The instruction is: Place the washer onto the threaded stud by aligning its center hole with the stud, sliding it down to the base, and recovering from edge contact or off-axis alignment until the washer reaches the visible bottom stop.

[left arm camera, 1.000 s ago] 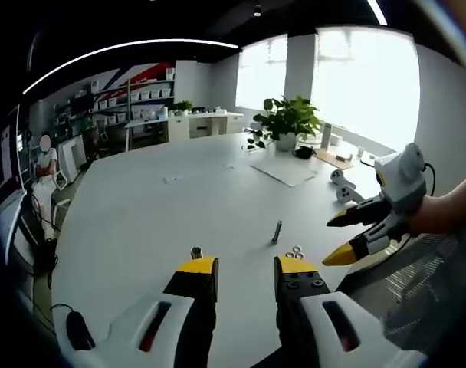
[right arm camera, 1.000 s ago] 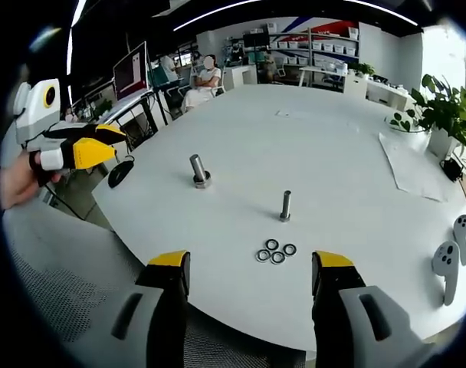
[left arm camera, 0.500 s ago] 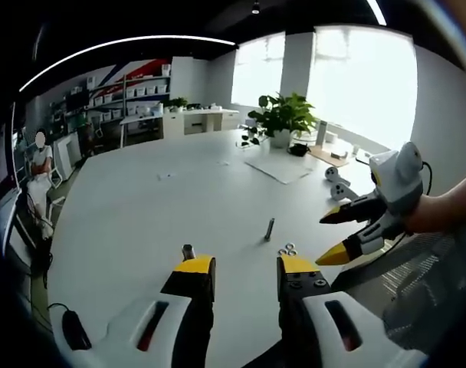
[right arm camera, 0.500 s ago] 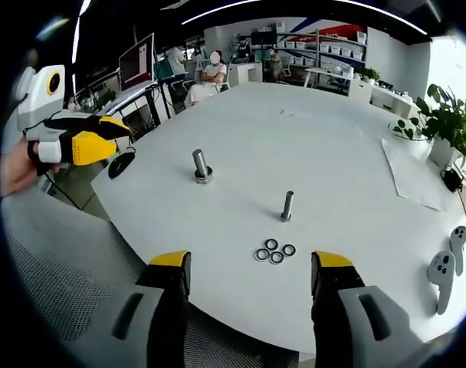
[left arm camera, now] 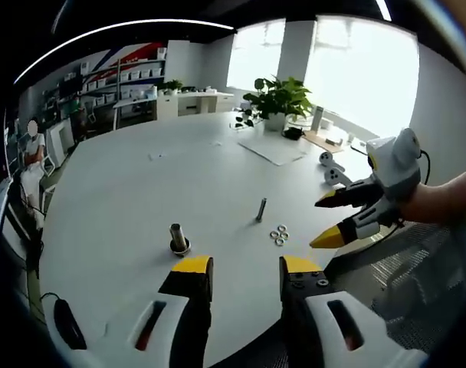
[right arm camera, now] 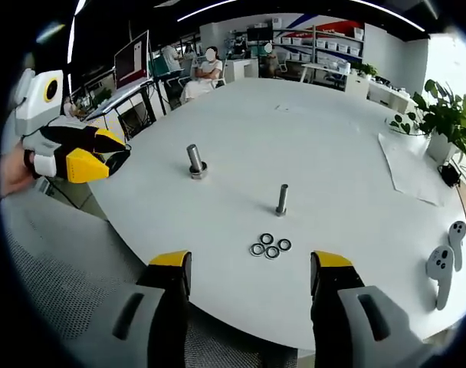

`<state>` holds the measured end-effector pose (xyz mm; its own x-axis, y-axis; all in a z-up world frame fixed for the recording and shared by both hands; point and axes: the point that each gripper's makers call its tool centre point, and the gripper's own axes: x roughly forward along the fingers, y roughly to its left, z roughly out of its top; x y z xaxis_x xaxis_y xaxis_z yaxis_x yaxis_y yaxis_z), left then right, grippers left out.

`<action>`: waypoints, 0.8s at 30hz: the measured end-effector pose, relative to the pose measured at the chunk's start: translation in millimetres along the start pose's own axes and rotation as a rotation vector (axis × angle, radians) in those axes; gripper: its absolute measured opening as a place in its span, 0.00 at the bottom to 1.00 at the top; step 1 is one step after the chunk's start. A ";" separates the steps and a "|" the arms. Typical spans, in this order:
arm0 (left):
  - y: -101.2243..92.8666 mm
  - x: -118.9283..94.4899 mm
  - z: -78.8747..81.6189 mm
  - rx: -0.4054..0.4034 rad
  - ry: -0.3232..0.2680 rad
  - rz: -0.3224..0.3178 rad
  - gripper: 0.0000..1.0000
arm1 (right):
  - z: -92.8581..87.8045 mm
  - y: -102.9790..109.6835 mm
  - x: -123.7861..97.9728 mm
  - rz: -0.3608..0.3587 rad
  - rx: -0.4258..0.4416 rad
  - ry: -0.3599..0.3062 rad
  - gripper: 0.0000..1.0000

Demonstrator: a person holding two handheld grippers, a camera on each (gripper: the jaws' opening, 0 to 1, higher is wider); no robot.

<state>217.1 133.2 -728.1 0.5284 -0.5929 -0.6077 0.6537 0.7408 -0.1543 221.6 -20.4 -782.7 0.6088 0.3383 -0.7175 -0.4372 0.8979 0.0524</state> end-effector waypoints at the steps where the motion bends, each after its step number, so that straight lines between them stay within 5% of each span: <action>1: -0.7 0.7 -1.3 0.009 0.006 0.002 0.32 | 0.4 0.5 0.1 0.000 -0.002 -0.001 0.65; 13: 11.7 -1.4 15.1 0.013 -0.020 0.013 0.32 | 0.7 0.2 0.7 0.006 -0.019 0.007 0.66; 24: 8.4 5.1 -5.5 0.015 0.038 0.004 0.32 | -2.7 0.9 2.1 0.008 -0.014 0.017 0.66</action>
<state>222.3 138.1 -736.7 0.5104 -0.5774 -0.6372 0.6599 0.7381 -0.1402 220.8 -19.7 -786.0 0.5938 0.3407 -0.7290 -0.4514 0.8910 0.0488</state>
